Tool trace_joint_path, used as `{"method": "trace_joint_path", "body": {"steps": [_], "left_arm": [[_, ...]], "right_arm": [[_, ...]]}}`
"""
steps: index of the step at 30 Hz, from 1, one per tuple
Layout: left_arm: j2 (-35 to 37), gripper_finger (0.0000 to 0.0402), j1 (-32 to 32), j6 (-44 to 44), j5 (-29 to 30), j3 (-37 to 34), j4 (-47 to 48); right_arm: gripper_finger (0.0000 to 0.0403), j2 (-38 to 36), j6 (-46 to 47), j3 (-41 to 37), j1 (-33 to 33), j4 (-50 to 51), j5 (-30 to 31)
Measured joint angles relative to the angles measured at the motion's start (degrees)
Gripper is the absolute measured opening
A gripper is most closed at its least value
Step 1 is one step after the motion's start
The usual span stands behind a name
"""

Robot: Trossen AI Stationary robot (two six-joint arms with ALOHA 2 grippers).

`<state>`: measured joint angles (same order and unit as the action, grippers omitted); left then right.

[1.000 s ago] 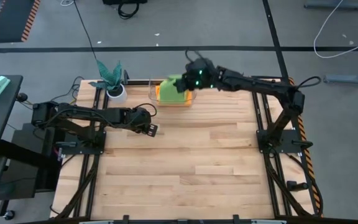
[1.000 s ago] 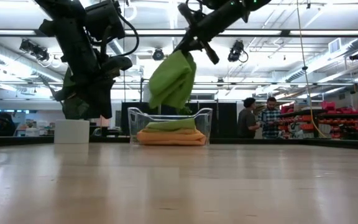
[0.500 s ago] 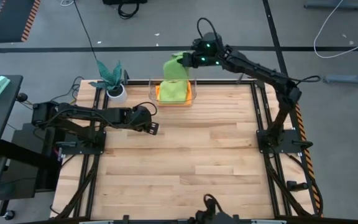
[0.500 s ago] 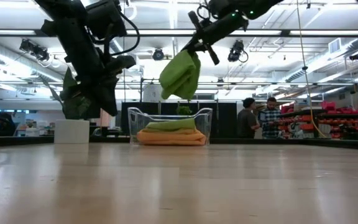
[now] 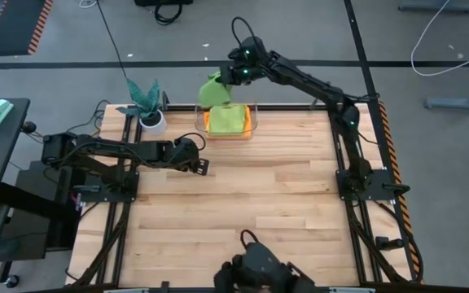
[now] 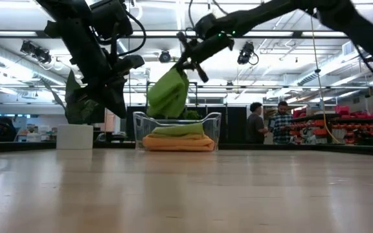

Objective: Fold microfiber towels
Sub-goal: Put the green towel into the transparent bin

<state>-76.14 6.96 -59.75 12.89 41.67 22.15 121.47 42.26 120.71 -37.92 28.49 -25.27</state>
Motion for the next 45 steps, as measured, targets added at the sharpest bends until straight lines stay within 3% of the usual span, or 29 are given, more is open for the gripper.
{"method": "trace_joint_path", "body": {"steps": [8,12,17,27,38,45], "left_arm": [[0.0,0.0024,-0.01,0.09,0.21,0.0,0.03],[0.0,0.0028,-0.02,0.22,0.41,0.0,0.02],[0.0,0.0017,-0.02,0.4,0.51,0.0,-0.05],[0.0,0.002,-0.01,0.42,1.26,0.0,-0.05],[-0.02,0.0013,-0.09,0.4,1.26,0.0,-0.04],[-0.02,0.0016,-0.07,0.4,1.25,0.0,-0.04]], "right_arm": [[0.0,4.74,1.21,4.89,-1.61,0.64,-2.91],[0.0,4.5,-0.2,4.41,-1.6,6.72,-3.05],[0.0,4.51,-4.38,1.2,-0.3,17.16,-2.66],[0.0,4.17,-3.47,-8.6,2.88,19.68,-5.44],[0.0001,4.17,-2.28,-10.41,0.1,18.56,1.91],[0.0014,4.17,-1.49,-10.41,-0.74,18.76,2.55]]}}
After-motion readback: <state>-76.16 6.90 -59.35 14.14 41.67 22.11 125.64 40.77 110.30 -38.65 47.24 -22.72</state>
